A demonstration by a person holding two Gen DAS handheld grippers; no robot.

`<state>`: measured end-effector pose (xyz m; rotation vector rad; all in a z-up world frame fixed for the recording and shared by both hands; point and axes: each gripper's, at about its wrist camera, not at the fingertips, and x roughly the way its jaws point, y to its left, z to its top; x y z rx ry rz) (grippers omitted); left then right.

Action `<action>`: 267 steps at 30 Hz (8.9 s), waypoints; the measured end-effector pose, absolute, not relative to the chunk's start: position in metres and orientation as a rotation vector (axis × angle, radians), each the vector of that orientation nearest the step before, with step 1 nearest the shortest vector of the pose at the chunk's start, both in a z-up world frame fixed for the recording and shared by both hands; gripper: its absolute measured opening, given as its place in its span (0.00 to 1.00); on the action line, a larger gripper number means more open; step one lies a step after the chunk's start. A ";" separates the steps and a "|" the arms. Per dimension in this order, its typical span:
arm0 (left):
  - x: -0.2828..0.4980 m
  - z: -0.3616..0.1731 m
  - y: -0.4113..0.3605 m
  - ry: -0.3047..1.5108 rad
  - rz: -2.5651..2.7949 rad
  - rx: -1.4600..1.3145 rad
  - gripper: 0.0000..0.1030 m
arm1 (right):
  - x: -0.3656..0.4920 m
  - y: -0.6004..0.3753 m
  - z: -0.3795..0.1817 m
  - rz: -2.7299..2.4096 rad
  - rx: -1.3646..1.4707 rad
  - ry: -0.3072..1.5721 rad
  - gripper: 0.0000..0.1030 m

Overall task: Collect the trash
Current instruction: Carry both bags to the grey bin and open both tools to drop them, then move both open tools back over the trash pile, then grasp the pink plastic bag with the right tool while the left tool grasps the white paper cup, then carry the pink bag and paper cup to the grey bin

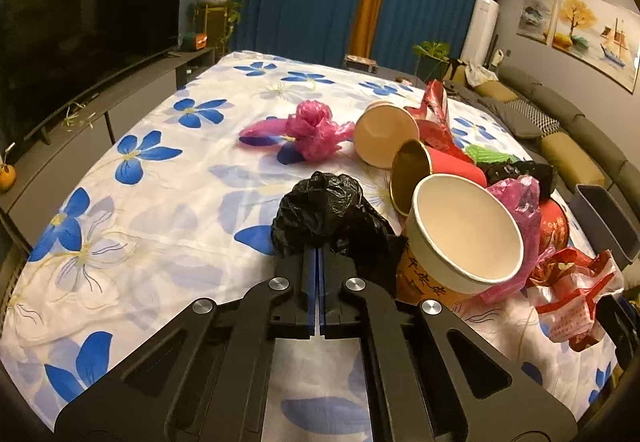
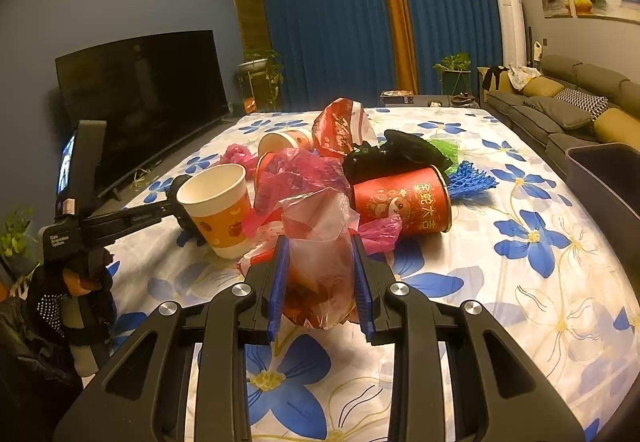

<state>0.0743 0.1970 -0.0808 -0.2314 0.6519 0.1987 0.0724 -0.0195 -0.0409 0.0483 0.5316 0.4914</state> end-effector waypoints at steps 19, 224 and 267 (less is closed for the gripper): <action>0.013 -0.006 0.183 0.439 0.193 -0.218 0.00 | 0.062 -0.043 -0.015 0.462 0.077 0.453 0.30; 0.092 -0.073 0.120 0.602 0.144 -0.147 0.57 | 0.096 -0.031 -0.001 0.469 0.061 0.434 0.04; 0.144 -0.002 -0.102 0.461 -0.246 0.032 0.57 | 0.096 -0.204 0.036 0.123 0.093 0.308 0.04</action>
